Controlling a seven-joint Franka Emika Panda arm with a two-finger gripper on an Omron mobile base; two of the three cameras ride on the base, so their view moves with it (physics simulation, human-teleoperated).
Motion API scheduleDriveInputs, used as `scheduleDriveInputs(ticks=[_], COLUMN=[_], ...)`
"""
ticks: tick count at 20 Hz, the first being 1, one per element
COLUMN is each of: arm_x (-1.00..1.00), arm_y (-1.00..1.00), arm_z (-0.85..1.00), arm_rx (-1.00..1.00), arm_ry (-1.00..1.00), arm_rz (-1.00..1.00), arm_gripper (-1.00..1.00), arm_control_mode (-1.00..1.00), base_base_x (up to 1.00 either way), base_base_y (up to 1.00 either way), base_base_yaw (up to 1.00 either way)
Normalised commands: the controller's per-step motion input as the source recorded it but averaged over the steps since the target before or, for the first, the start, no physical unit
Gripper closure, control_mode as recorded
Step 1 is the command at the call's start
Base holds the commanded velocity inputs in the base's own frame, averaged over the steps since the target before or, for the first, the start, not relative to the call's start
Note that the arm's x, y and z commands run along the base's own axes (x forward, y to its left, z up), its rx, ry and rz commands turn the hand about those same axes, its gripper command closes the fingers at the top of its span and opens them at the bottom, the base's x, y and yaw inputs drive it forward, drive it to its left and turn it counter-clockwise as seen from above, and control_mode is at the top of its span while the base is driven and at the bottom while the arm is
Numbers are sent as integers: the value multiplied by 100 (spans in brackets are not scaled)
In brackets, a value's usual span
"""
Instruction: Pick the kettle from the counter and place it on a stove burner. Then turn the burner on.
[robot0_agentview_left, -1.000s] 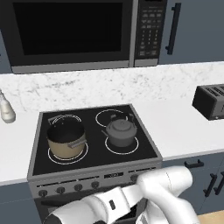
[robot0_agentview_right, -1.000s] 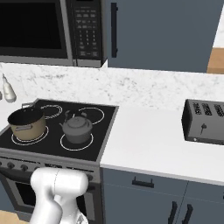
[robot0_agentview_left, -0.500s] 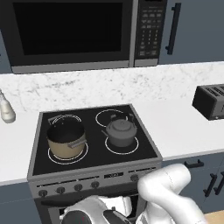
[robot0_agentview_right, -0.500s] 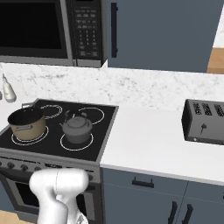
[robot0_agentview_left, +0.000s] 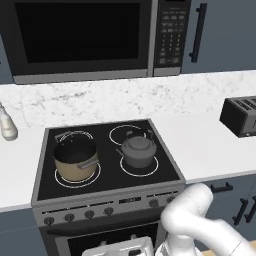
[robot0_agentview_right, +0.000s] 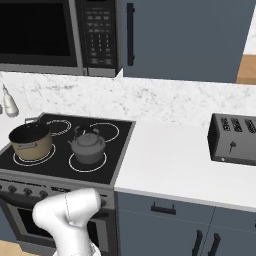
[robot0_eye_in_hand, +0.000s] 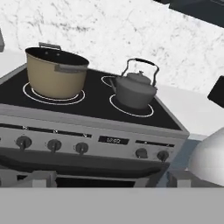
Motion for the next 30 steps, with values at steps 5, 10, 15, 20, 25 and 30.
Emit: scheduleDriveInputs(ticks=[5, 10, 15, 20, 25, 30], arm_x=[38, 45, 39, 28, 23, 32], arm_y=[-22, -28, -8, -25, -22, 0], arm_z=[-5, -1, -24, -51, -46, -14], arm_rx=[2, 4, 7, 14, 23, 0], arm_ry=[0, -3, -3, -10, -10, -11], arm_rz=[2, 7, 6, 2, 0, 0], arm_gripper=[-100, -100, -100, -100, -100, -100], arm_control_mode=[-100, -100, -100, -100, -100, -100], base_base_x=[0, 0, 0, 0, 0, 0], base_base_y=[0, 0, 0, 0, 0, 0], base_base_yaw=[0, 0, 0, 0, 0, 0])
